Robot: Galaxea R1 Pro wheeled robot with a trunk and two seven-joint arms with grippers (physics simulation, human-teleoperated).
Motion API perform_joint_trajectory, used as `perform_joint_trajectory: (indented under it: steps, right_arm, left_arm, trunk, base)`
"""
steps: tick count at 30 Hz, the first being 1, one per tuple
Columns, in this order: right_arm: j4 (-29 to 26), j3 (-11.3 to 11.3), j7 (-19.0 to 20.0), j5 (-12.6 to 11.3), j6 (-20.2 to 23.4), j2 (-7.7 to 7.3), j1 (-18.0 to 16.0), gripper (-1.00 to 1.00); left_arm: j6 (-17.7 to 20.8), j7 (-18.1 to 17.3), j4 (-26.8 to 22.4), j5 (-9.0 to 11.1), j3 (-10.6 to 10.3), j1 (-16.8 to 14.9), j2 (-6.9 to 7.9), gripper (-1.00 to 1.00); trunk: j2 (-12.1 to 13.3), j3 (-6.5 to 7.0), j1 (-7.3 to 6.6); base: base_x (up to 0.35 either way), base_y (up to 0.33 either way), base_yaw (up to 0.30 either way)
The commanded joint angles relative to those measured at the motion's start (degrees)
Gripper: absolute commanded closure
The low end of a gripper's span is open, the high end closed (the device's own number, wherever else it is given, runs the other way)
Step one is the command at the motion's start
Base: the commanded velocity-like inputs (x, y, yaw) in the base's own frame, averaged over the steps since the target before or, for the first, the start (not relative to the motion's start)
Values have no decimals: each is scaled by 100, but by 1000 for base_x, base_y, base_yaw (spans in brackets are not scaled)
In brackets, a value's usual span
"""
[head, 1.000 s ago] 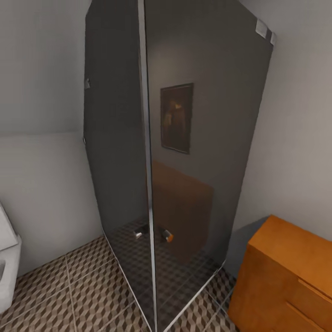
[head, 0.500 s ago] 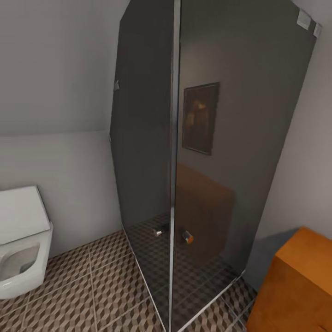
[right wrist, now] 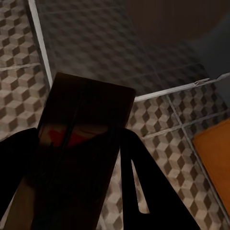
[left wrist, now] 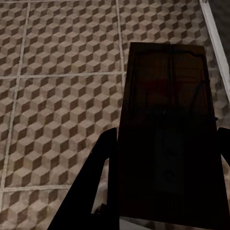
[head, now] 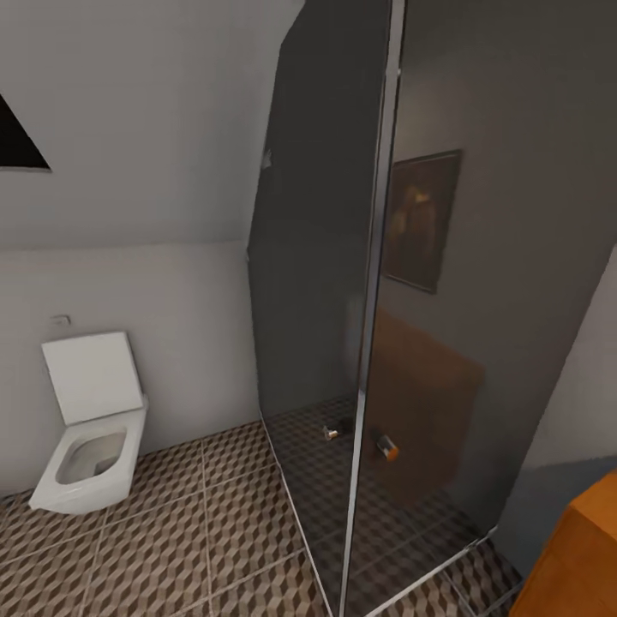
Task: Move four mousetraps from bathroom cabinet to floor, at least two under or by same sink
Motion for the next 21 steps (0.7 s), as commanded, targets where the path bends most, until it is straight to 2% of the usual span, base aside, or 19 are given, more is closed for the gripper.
perform_joint_trajectory:
  steps: [1,5,12,21]
  right_arm:
    - [18,-34,-47,61,-12,-3,-3,100]
    - [18,-30,-47,61,-12,-3,-3,100]
    - [18,-25,-47,61,-12,-1,-3,100]
    - [18,-25,-47,61,-12,-1,-3,100]
  left_arm:
    - [-28,38,23,3,-46,-8,-4,100]
    - [-41,41,23,10,-28,-12,-4,100]
    - [-49,35,23,12,-33,-10,3,100]
    - [-37,32,23,9,-39,-11,10,100]
  trunk:
    - [-5,-2,2]
    - [-5,-2,2]
    - [-5,-2,2]
    - [-5,-2,2]
  base:
    - [0,0,286]
    - [0,0,132]
    - [0,18,20]
    - [0,243,1]
